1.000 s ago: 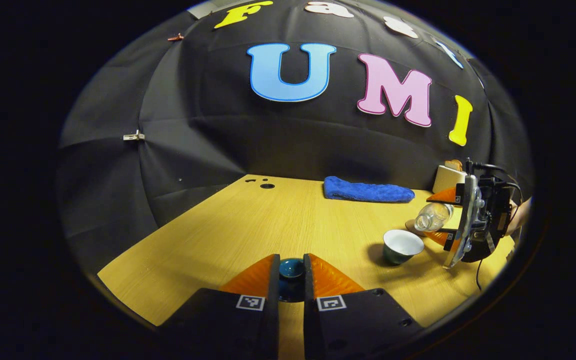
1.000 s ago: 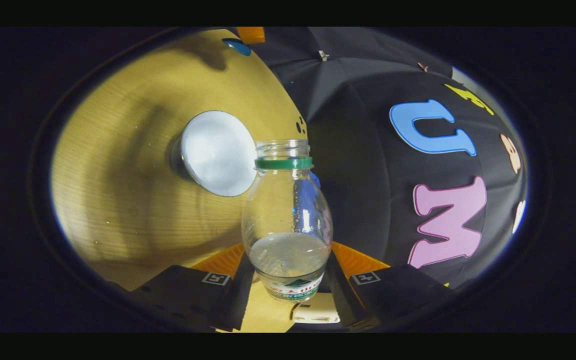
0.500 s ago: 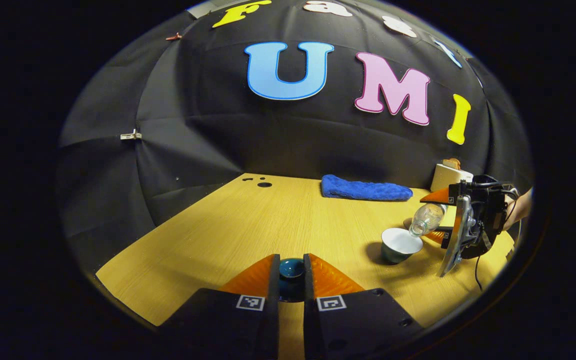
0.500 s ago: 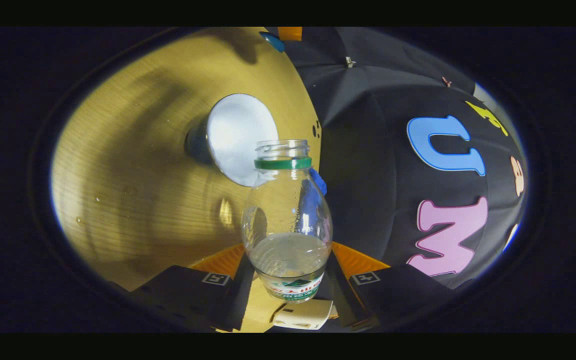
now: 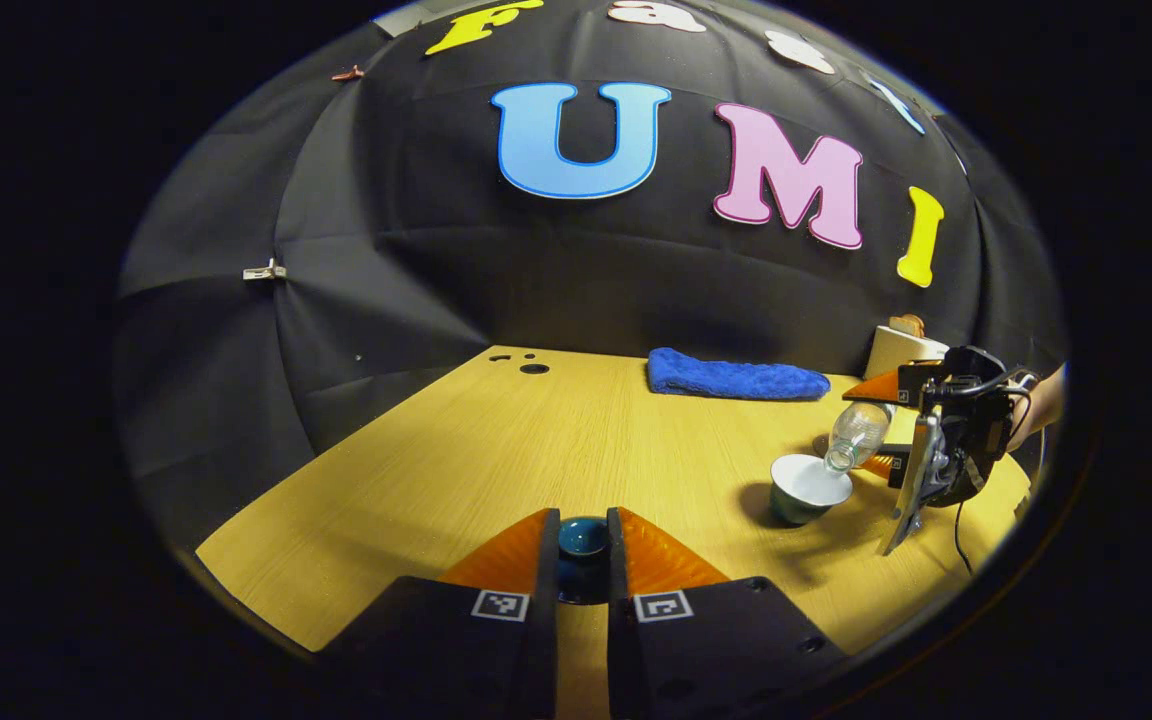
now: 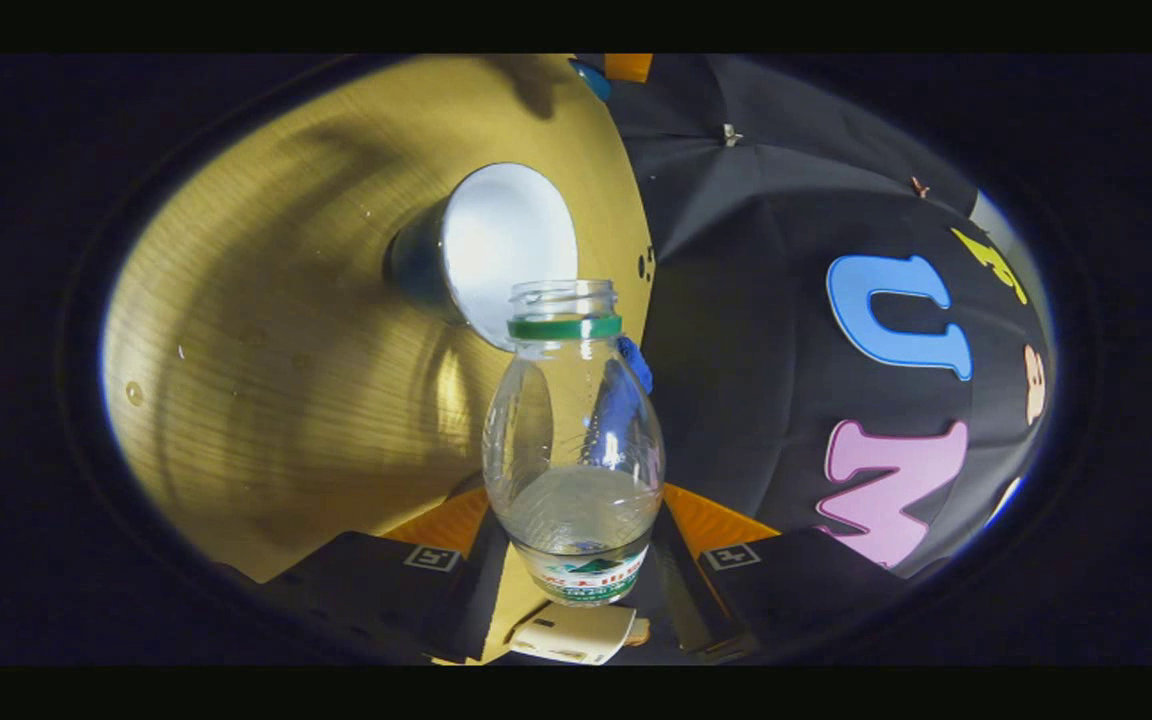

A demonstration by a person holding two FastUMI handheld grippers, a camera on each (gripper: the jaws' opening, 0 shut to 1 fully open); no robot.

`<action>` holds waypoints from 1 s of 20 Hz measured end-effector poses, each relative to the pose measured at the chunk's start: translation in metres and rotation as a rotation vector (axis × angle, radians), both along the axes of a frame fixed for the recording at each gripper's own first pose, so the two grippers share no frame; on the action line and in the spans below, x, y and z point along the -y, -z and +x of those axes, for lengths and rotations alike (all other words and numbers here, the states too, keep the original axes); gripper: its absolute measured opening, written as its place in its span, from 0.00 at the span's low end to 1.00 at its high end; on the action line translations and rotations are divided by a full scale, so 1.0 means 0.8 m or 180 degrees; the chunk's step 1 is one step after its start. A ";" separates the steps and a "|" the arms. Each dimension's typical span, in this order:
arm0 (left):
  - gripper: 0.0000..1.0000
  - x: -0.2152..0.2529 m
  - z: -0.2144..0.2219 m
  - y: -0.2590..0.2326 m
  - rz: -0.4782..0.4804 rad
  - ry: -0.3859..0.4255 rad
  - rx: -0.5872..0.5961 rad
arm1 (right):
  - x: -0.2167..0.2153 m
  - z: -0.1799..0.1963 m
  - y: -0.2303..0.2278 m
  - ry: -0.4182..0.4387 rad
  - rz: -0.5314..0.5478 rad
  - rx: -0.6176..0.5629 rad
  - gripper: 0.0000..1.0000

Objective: Open the teacup lid with one hand, grasp the water bottle and pour water into the teacup with the other hand; after pouring, place the water bottle on the coaster and then close the teacup lid.

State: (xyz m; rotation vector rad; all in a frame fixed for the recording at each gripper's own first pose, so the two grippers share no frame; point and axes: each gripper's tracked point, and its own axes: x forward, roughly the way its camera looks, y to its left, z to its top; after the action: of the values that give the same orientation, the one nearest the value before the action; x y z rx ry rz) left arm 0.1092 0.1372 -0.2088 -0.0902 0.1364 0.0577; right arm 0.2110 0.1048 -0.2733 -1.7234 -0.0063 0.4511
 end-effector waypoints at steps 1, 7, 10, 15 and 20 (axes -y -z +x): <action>0.24 0.000 0.000 0.000 -0.0005 -0.0006 0.0005 | -0.001 0.003 -0.002 -0.0025 -0.0030 0.0016 0.72; 0.24 -0.002 0.000 -0.002 -0.0034 -0.0023 0.0018 | -0.008 0.007 -0.008 -0.0119 -0.0162 0.0039 0.68; 0.24 -0.004 -0.001 -0.003 -0.0057 -0.0032 0.0028 | -0.012 0.010 -0.012 -0.0163 -0.0240 0.0060 0.72; 0.24 -0.012 -0.002 0.004 -0.0101 -0.0061 0.0011 | -0.018 0.019 -0.015 -0.0179 -0.0319 0.0084 0.72; 0.24 -0.023 -0.006 0.011 -0.0106 -0.0115 -0.0012 | -0.019 0.018 -0.018 -0.0206 -0.0421 0.0142 0.72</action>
State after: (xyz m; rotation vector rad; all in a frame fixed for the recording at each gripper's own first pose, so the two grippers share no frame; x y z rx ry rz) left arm 0.1044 0.1554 -0.2176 -0.1258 0.1396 0.0918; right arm 0.2251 0.1199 -0.2587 -1.8672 -0.0659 0.4693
